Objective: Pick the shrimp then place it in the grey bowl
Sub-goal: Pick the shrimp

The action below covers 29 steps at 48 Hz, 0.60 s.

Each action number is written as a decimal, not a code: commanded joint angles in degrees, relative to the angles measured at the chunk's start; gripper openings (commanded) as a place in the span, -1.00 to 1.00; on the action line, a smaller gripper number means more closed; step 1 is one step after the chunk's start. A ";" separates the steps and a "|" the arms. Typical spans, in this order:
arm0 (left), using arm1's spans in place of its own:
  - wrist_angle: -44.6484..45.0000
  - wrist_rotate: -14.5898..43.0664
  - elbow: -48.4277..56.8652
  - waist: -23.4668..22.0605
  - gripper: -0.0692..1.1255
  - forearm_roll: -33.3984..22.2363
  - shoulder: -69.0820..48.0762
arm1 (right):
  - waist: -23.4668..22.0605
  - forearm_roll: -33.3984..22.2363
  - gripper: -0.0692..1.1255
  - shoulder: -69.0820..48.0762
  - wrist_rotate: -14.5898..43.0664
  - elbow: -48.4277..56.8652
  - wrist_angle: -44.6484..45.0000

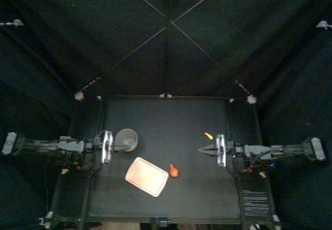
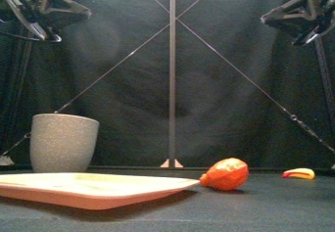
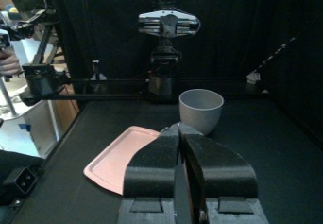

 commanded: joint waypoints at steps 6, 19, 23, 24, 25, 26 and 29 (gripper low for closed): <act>3.69 0.00 -1.76 1.23 -0.76 -0.35 0.79 | -5.98 5.01 -0.69 2.55 1.85 -1.58 3.25; 5.63 0.00 -0.97 1.41 -0.75 -1.93 0.70 | -16.96 5.27 -0.66 5.54 2.02 -2.11 18.81; 5.63 0.00 -0.53 1.49 -0.75 -2.11 0.79 | -20.83 4.92 -0.61 5.63 2.11 -2.20 26.19; 5.71 0.00 -0.44 1.49 -0.75 -2.11 0.79 | -21.71 5.01 -0.60 5.63 2.11 -2.20 27.60; 5.71 0.00 -0.26 1.49 -0.75 -2.11 0.70 | -22.59 5.19 -0.58 5.71 2.20 -2.20 28.83; 5.71 0.00 -0.18 1.49 -0.75 -2.11 0.70 | -23.38 5.27 -0.56 5.63 2.20 -2.29 30.15; 5.63 0.00 0.00 1.49 -0.75 -2.29 0.79 | -25.31 5.71 -0.49 5.63 2.20 -2.29 33.31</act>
